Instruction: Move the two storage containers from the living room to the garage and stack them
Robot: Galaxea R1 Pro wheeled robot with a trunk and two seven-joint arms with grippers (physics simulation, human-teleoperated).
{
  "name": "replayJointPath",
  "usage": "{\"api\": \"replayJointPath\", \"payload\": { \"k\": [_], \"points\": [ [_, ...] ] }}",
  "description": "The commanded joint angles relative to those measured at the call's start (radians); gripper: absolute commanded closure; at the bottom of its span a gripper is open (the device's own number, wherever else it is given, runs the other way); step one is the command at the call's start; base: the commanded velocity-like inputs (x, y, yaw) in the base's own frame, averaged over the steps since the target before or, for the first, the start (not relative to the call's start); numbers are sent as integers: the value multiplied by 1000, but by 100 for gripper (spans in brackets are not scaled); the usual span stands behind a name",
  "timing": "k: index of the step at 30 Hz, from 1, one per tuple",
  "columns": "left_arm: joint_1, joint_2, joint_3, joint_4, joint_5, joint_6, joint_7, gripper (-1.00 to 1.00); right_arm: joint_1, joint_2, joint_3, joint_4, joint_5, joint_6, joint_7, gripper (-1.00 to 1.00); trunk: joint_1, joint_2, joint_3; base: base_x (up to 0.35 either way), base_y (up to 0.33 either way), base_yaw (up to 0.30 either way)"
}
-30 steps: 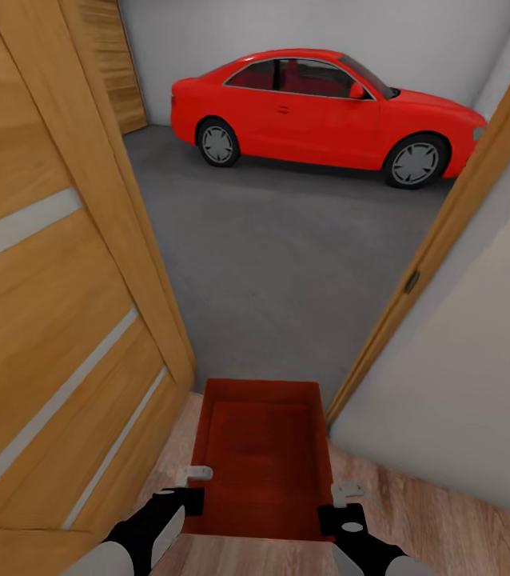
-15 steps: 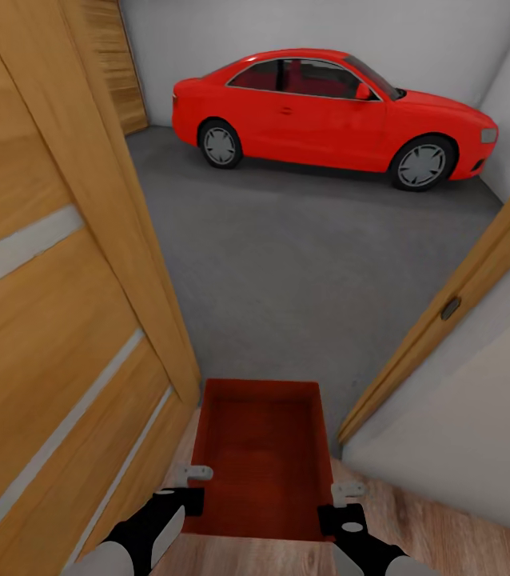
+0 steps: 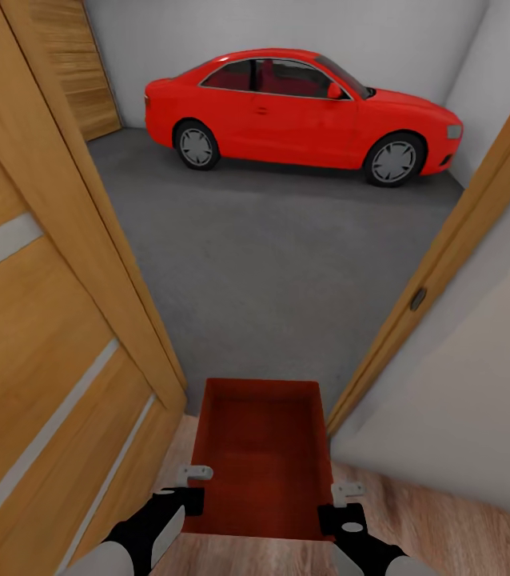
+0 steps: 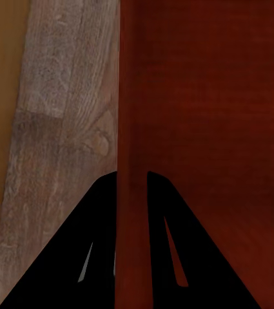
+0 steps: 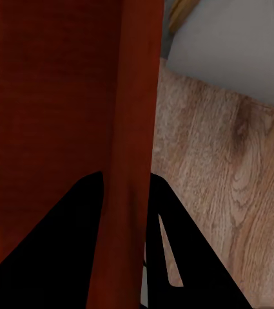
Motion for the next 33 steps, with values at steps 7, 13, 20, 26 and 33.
{"api": "replayJointPath", "payload": {
  "k": [7, 13, 20, 26, 33],
  "points": [
    [0, 2, -44, -6, 18, -4, 9, 100, -1, -19, 1, -1, -31, 14, -1, 100, 0, -2, -2, 0, 0, -223],
    [0, 2, -44, -5, 17, -3, 9, 100, -1, -19, 1, -1, -31, 14, -1, 100, 0, -2, -2, 30, 26, -95],
    [0, 2, -45, -4, 16, -3, 9, 100, -1, -18, 1, -1, -31, 14, -1, 100, 0, -2, -2, 207, 182, -5],
    [0, 2, -45, -4, 16, -3, 10, 100, -1, -19, 1, -1, -31, 14, -2, 100, 0, -2, -2, 238, 206, 0],
    [0, 2, -45, -4, 16, -4, 11, 100, -1, -18, 1, -1, -30, 14, -3, 100, 0, -2, -2, 94, 55, -19]
  ]
}}
